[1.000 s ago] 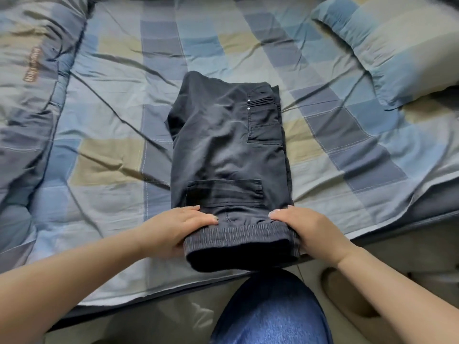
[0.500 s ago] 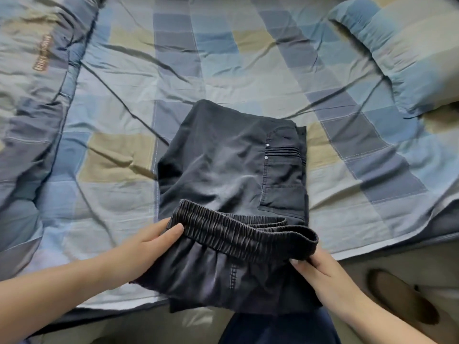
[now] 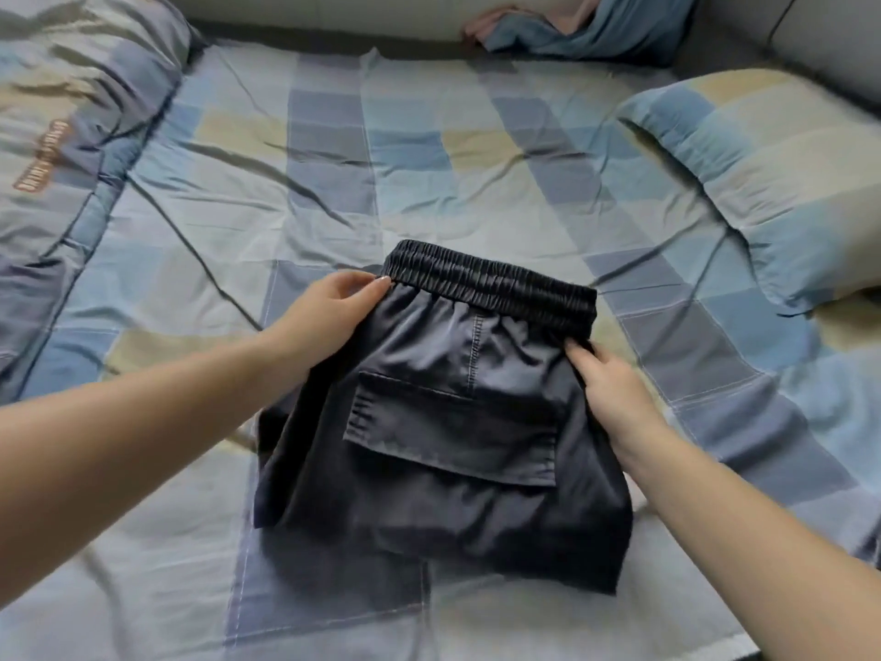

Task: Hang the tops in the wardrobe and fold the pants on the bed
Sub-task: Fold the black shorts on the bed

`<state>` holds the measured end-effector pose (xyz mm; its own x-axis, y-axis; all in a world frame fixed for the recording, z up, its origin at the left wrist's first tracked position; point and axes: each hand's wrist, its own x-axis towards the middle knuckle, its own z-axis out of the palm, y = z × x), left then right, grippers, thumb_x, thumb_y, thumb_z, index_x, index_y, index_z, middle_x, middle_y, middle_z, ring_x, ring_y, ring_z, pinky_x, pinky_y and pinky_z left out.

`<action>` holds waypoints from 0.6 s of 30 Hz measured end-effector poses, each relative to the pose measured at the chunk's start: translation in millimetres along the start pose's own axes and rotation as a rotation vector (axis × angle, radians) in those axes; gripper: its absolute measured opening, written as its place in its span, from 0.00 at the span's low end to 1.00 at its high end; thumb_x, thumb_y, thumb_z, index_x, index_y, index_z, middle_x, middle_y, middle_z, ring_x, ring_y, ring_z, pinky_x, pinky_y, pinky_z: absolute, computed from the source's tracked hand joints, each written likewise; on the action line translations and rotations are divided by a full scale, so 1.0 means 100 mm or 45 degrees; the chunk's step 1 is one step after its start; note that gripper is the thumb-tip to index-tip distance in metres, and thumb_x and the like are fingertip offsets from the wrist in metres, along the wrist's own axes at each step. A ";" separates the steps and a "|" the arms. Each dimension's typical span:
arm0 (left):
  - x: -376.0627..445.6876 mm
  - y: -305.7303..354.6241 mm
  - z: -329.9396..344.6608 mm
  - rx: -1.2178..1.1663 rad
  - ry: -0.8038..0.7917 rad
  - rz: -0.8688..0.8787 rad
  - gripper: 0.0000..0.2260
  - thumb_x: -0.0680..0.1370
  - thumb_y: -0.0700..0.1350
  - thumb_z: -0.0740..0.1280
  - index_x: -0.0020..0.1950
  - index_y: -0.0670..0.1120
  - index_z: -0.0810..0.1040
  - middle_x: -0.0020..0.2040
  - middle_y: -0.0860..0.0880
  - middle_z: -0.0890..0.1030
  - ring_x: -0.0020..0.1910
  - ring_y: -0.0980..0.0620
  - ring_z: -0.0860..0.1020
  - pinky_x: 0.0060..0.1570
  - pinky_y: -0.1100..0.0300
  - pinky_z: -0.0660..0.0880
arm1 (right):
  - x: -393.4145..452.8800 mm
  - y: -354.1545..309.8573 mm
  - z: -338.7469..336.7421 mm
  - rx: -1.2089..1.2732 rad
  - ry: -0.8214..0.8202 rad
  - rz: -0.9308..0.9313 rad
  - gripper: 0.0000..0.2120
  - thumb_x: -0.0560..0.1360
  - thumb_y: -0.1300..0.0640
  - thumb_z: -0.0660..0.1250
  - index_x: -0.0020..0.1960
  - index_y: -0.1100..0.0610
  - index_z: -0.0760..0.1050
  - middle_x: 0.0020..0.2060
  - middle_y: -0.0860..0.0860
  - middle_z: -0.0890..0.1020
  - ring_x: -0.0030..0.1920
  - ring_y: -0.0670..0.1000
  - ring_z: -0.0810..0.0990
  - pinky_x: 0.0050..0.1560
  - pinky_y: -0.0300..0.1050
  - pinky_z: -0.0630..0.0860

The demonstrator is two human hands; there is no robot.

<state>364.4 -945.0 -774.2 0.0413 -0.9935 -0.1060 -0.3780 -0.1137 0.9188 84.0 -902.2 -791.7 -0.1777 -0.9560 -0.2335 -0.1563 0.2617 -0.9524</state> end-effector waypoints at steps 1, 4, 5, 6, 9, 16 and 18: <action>0.16 -0.01 0.05 0.039 0.037 0.005 0.10 0.78 0.55 0.64 0.54 0.52 0.79 0.46 0.58 0.81 0.42 0.66 0.77 0.41 0.75 0.70 | 0.19 0.02 0.03 -0.050 0.023 0.005 0.10 0.80 0.53 0.60 0.48 0.55 0.78 0.42 0.46 0.85 0.43 0.43 0.83 0.43 0.35 0.77; 0.55 -0.20 0.20 0.192 0.026 -0.039 0.14 0.78 0.55 0.64 0.54 0.47 0.80 0.49 0.49 0.82 0.50 0.52 0.79 0.49 0.62 0.71 | 0.61 0.20 0.14 -0.364 0.075 0.049 0.15 0.81 0.52 0.59 0.57 0.61 0.78 0.54 0.57 0.81 0.56 0.56 0.78 0.54 0.46 0.72; 0.63 -0.32 0.27 0.302 0.002 -0.051 0.15 0.78 0.54 0.65 0.53 0.45 0.81 0.48 0.48 0.82 0.51 0.50 0.79 0.49 0.61 0.70 | 0.70 0.30 0.16 -0.462 0.093 0.064 0.16 0.81 0.53 0.59 0.56 0.63 0.78 0.54 0.59 0.81 0.56 0.57 0.78 0.52 0.45 0.70; 0.66 -0.47 0.31 0.384 0.009 -0.068 0.15 0.78 0.55 0.65 0.52 0.44 0.81 0.46 0.48 0.82 0.52 0.48 0.79 0.48 0.61 0.69 | 0.74 0.41 0.20 -0.521 0.120 0.071 0.16 0.80 0.53 0.60 0.53 0.65 0.78 0.52 0.60 0.81 0.55 0.58 0.78 0.48 0.45 0.69; 0.66 -0.80 0.44 0.366 0.140 -0.085 0.15 0.75 0.57 0.67 0.51 0.46 0.81 0.45 0.50 0.83 0.50 0.49 0.80 0.46 0.59 0.70 | 0.91 0.56 0.21 -0.548 0.195 0.109 0.19 0.79 0.51 0.61 0.48 0.68 0.78 0.46 0.61 0.82 0.52 0.59 0.79 0.42 0.45 0.66; 0.56 -0.25 0.29 0.705 0.131 0.192 0.22 0.76 0.50 0.67 0.67 0.43 0.72 0.63 0.43 0.76 0.64 0.44 0.72 0.64 0.52 0.68 | 0.92 0.26 0.24 -0.764 0.194 0.142 0.16 0.78 0.50 0.62 0.55 0.63 0.77 0.56 0.62 0.80 0.59 0.60 0.76 0.55 0.48 0.71; 0.34 -0.06 0.37 0.819 0.199 0.642 0.19 0.77 0.45 0.63 0.68 0.43 0.73 0.67 0.44 0.75 0.67 0.44 0.71 0.67 0.51 0.66 | 0.80 0.10 0.33 -0.991 0.317 -0.139 0.25 0.77 0.49 0.63 0.70 0.60 0.66 0.66 0.60 0.72 0.67 0.60 0.69 0.64 0.51 0.66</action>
<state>333.7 -977.8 -797.0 -0.1644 -0.9194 0.3574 -0.8383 0.3212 0.4406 100.1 -980.3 -825.9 -0.3183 -0.9479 -0.0102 -0.7975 0.2735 -0.5377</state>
